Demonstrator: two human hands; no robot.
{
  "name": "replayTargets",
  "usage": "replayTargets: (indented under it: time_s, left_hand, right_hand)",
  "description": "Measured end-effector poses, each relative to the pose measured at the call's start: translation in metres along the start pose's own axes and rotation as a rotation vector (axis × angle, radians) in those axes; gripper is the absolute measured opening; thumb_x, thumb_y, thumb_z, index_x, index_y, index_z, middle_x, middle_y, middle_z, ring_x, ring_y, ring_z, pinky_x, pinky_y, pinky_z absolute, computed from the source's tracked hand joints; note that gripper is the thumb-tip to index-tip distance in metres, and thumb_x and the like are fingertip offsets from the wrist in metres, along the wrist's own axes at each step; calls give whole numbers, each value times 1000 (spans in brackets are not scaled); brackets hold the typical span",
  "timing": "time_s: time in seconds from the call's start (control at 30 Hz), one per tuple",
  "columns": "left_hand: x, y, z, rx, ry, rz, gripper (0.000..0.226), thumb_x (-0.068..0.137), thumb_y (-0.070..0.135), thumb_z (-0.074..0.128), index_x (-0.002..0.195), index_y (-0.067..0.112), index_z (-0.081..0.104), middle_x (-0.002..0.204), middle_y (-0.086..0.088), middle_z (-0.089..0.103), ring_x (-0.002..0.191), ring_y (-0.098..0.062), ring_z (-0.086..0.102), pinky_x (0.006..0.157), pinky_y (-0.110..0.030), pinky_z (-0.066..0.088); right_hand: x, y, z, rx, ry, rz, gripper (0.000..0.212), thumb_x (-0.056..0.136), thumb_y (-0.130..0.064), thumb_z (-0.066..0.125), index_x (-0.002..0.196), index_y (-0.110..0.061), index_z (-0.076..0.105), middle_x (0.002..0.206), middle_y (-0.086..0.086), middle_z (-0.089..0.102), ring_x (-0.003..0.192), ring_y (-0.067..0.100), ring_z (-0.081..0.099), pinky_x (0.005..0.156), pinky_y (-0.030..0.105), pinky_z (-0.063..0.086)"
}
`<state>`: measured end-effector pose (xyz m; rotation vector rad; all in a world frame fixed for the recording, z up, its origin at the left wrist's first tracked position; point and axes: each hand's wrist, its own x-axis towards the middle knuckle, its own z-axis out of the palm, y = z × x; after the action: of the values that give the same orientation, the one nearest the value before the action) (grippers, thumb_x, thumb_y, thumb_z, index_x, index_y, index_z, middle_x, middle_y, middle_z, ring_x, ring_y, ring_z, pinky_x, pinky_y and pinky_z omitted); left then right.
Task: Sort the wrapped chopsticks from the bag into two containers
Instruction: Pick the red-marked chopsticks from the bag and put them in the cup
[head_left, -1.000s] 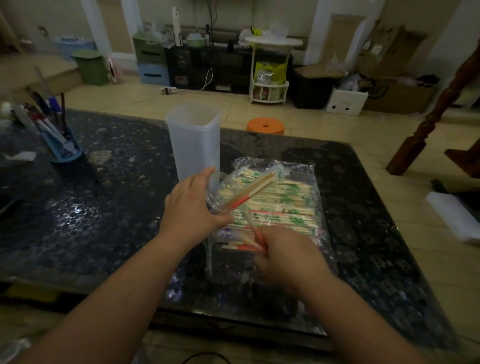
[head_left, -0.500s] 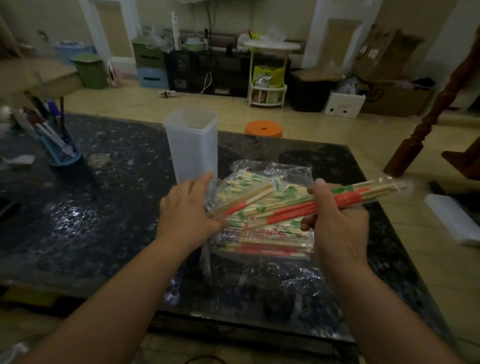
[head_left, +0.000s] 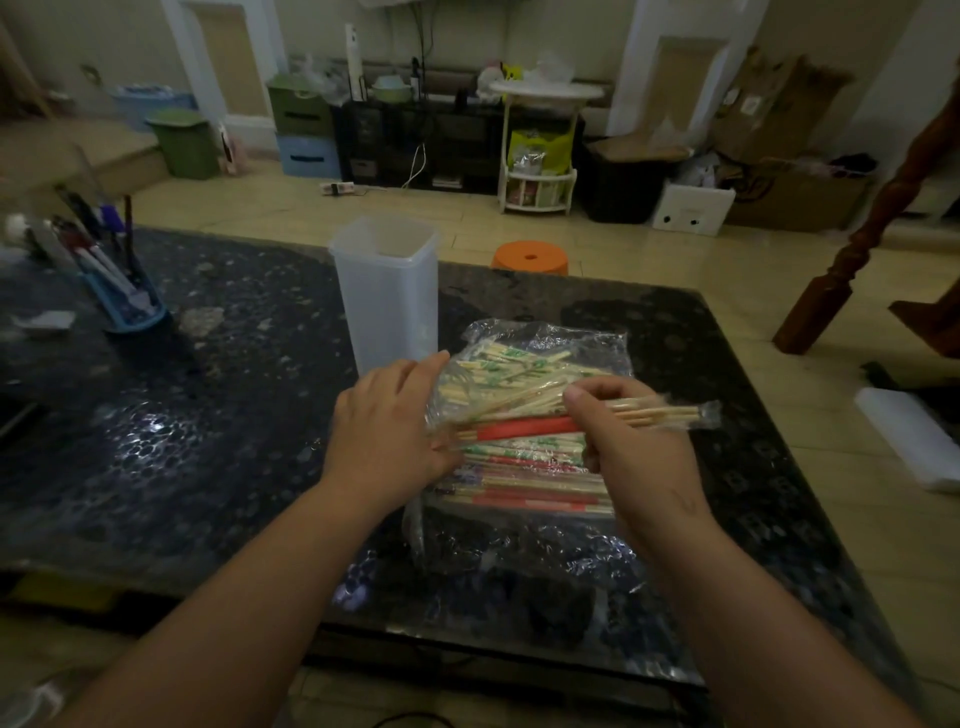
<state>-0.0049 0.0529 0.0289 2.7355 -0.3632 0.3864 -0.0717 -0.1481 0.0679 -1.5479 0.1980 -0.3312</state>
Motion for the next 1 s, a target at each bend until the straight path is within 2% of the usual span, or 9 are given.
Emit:
replayTargets:
  time_s: [0.1, 0.27, 0.4, 0.53, 0.6, 0.67, 0.77, 0.87, 1.0]
  left_hand:
    - [0, 0, 0, -5, -4, 0, 98, 71, 52, 80, 152, 34, 28, 142, 4, 44, 129, -22, 39, 105, -42, 32]
    - [0, 1, 0, -7, -13, -2, 101, 68, 54, 82, 152, 36, 27, 143, 5, 44, 130, -21, 39, 107, -44, 32]
    - [1, 2, -1, -6, -25, -15, 101, 69, 52, 81, 152, 37, 26, 144, 5, 43, 132, -21, 37, 107, -43, 31]
    - [0, 3, -2, -25, -27, -27, 102, 68, 52, 82, 152, 36, 27, 144, 3, 43, 132, -23, 38, 108, -44, 31]
    - [0, 4, -2, -23, -31, -25, 102, 68, 54, 81, 153, 36, 27, 143, 3, 43, 132, -23, 38, 107, -43, 31]
    - [0, 4, -2, -17, -35, -22, 101, 69, 55, 80, 153, 36, 27, 142, 3, 44, 131, -23, 38, 107, -43, 31]
    - [0, 4, -2, -17, -33, -22, 102, 69, 55, 81, 152, 36, 26, 143, 4, 43, 132, -22, 37, 107, -43, 30]
    - [0, 4, -2, -23, -34, -20, 102, 69, 54, 81, 153, 36, 26, 143, 5, 43, 132, -21, 37, 107, -42, 30]
    - [0, 4, -3, -19, -41, -25, 103, 68, 56, 81, 153, 36, 26, 144, 4, 43, 132, -22, 38, 107, -43, 30]
  right_hand:
    - [3, 3, -3, 44, 65, -6, 12, 87, -13, 72, 82, -16, 61, 72, 1, 59, 56, 11, 50, 48, 24, 41]
    - [4, 3, -3, 183, 38, 73, 7, 94, -11, 62, 88, -13, 60, 77, 7, 62, 68, 17, 63, 63, 29, 55]
    - [3, 8, -2, 19, 125, 28, 9, 99, -20, 52, 93, -21, 59, 74, -1, 61, 62, 11, 58, 55, 29, 48]
    - [5, 11, -4, -80, 161, -42, 10, 96, -11, 53, 94, -19, 59, 66, -1, 53, 56, 7, 49, 49, 24, 45]
    - [5, 13, -5, -129, 138, -56, 8, 92, -12, 63, 95, -18, 58, 79, 2, 59, 66, 12, 56, 57, 26, 53]
    - [5, 17, -5, -210, 138, -79, 15, 86, -22, 72, 94, -25, 59, 93, 0, 63, 81, 17, 63, 69, 38, 59]
    - [4, 17, -4, -214, 216, -124, 19, 86, -29, 71, 95, -35, 54, 97, -2, 60, 86, 18, 63, 75, 48, 57]
    - [5, 16, -4, -168, 244, -140, 14, 91, -15, 65, 93, -27, 59, 85, -1, 64, 75, 16, 65, 72, 45, 58]
    - [5, 20, -4, -228, 104, -72, 19, 91, -12, 66, 105, -23, 72, 93, -6, 71, 88, 10, 69, 83, 39, 59]
